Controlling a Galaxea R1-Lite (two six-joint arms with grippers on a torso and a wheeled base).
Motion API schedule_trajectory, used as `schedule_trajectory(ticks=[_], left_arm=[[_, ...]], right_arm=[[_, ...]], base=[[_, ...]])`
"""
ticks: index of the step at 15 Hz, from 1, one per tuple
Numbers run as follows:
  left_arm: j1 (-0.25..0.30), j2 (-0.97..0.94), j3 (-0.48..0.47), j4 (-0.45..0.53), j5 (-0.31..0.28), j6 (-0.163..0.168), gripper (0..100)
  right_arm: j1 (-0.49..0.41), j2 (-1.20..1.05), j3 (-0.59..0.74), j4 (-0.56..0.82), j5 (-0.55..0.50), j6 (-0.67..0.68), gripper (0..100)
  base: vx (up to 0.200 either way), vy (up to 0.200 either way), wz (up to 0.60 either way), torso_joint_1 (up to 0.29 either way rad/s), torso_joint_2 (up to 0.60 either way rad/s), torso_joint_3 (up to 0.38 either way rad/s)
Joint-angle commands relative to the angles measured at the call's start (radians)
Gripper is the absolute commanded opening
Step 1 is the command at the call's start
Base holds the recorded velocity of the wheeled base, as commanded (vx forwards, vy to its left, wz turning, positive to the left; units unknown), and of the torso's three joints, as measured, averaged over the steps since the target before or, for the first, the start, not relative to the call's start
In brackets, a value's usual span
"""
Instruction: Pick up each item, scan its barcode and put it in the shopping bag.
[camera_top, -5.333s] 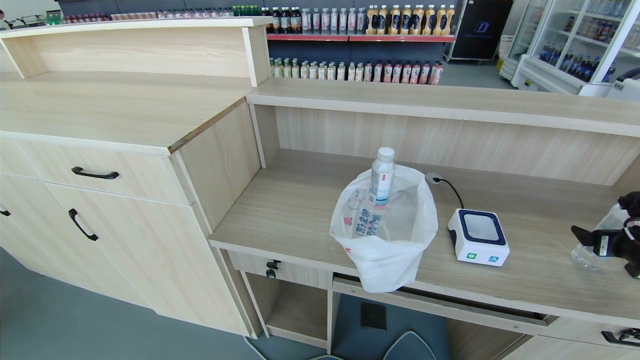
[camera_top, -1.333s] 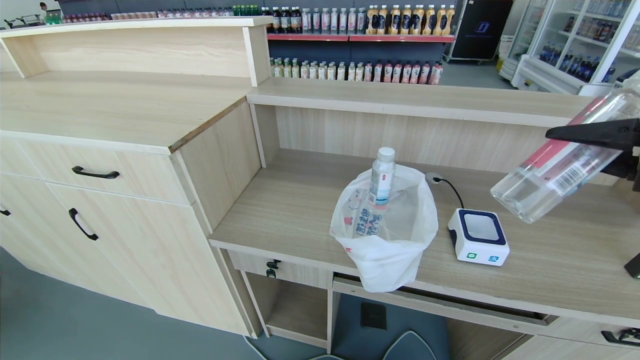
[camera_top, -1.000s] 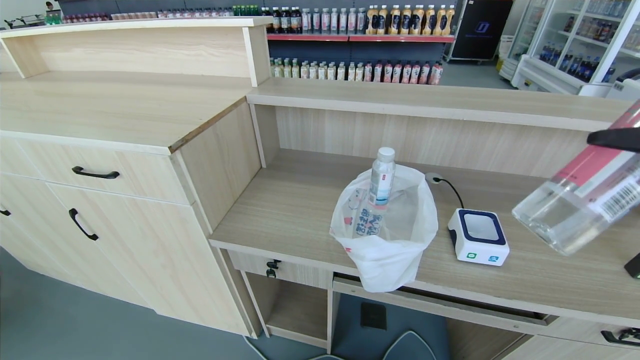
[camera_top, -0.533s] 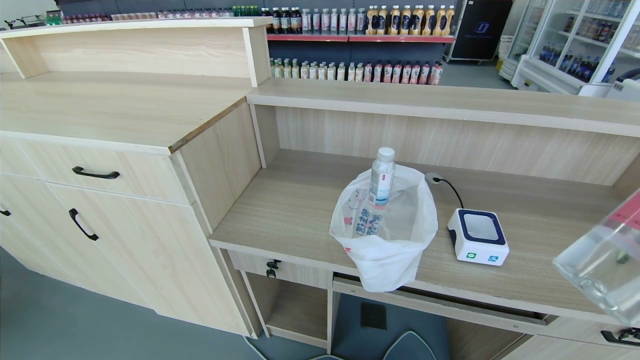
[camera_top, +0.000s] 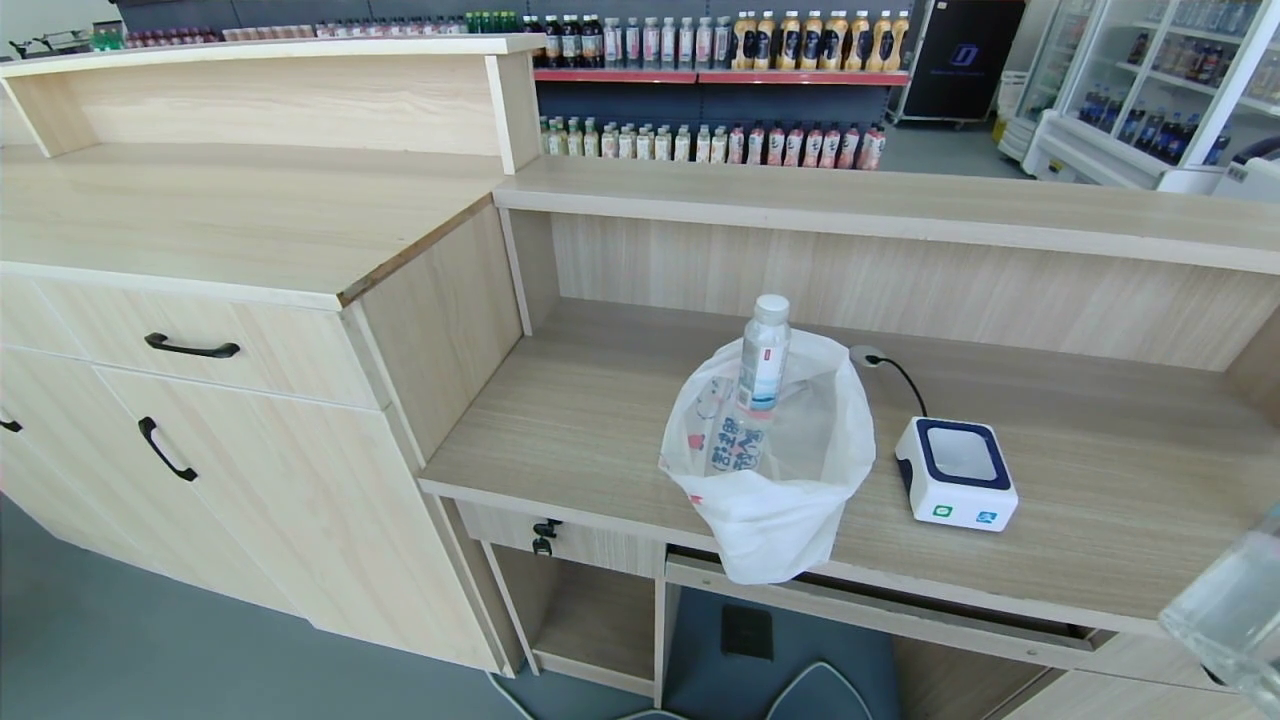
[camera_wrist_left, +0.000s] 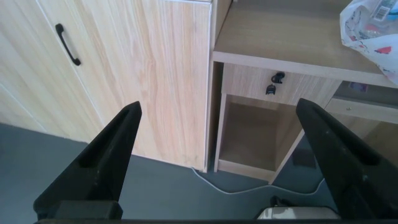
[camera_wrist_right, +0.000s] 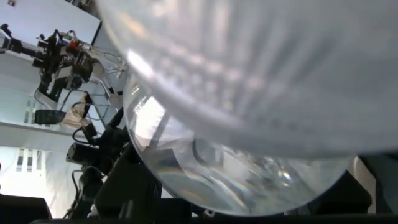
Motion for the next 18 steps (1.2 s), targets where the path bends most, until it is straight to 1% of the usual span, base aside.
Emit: schedule_trajectory(ticks=[1,10,11,13,14,15,16,18], left_arm=[[0.000,0.000,0.000,0.000,0.000,0.000,100],[0.000,0.000,0.000,0.000,0.000,0.000,100],[0.000,0.000,0.000,0.000,0.000,0.000,100],[0.000,0.000,0.000,0.000,0.000,0.000,100],[0.000,0.000,0.000,0.000,0.000,0.000,100],[0.000,0.000,0.000,0.000,0.000,0.000,100],[0.000,0.000,0.000,0.000,0.000,0.000,100],[0.000,0.000,0.000,0.000,0.000,0.000,100]], right_arm=[[0.033,0.002,-0.005,-0.001,-0.003,-0.005,0],[0.027,0.029,-0.022,-0.004,-0.001,-0.046,0],[0.018,0.051,-0.036,-0.007,-0.006,-0.057,0],[-0.050,0.107,-0.064,-0.044,-0.010,-0.084,0],[-0.125,0.169,-0.059,-0.134,-0.050,-0.135,0],[-0.171,0.216,-0.056,-0.202,-0.093,-0.184,0],[-0.205,0.276,-0.050,-0.258,-0.162,-0.265,0],[-0.231,0.357,-0.027,-0.309,-0.375,-0.514,0]], base=[[0.000,0.000,0.00,0.000,0.00,0.000],[0.000,0.000,0.00,0.000,0.00,0.000],[0.000,0.000,0.00,0.000,0.00,0.000],[0.000,0.000,0.00,0.000,0.00,0.000],[0.000,0.000,0.00,0.000,0.00,0.000],[0.000,0.000,0.00,0.000,0.00,0.000],[0.000,0.000,0.00,0.000,0.00,0.000],[0.000,0.000,0.00,0.000,0.00,0.000]])
